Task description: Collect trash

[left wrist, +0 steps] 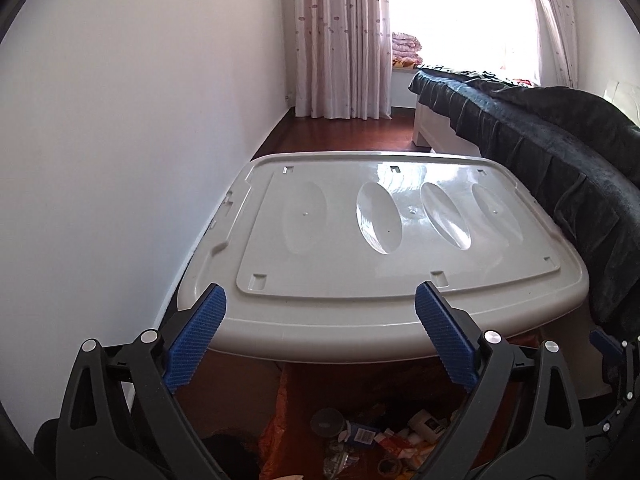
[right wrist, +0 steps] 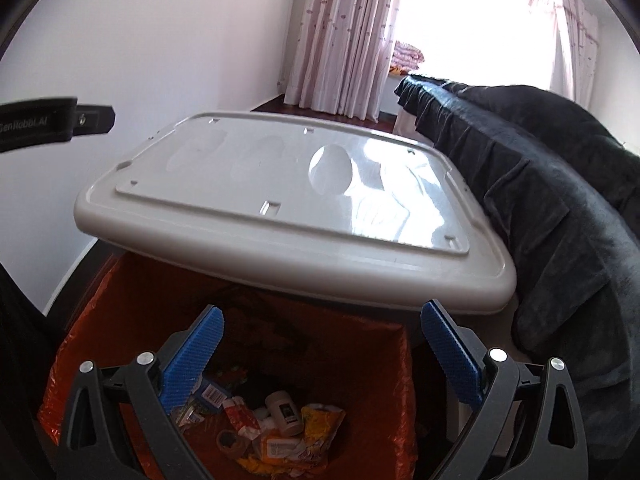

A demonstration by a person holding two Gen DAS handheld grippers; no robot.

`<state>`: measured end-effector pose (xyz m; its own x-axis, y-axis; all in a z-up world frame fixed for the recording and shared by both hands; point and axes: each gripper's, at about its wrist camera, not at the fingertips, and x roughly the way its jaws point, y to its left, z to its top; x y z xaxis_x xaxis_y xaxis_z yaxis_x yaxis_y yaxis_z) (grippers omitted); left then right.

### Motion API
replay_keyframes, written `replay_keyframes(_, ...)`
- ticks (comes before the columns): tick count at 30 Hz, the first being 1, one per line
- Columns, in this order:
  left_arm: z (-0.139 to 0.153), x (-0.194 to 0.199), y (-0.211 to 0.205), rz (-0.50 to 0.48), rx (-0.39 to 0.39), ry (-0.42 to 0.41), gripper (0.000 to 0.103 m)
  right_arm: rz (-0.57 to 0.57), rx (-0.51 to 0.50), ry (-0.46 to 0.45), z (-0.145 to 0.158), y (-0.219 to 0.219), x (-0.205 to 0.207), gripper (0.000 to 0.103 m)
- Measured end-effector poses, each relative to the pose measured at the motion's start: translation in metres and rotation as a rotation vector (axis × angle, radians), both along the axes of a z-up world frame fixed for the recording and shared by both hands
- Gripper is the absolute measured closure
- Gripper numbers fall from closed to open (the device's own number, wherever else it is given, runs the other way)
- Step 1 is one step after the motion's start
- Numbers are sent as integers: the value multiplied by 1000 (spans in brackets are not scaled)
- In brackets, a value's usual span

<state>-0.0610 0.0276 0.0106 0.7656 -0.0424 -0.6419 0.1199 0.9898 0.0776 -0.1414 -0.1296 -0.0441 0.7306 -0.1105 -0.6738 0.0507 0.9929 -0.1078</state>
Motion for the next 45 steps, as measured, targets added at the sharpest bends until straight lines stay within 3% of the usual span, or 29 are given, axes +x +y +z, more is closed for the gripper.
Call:
replay_keyframes(14,20,16,-8,-35,-52,-31,9,-21,-29,-187,67,-12,41,6)
replay_keyframes(23,20,27,-21,-55,-14,-39,8,-16,-20,-175,56,-11,51,5)
replay_keyframes(38,14,39,-22,-48,-31,-29,8,-28,-7,-156,47,-9,67,5)
replay_keyframes(45,23,48,-24,-40,19,-86,8,-22,-22,-149,42,-6,68,5)
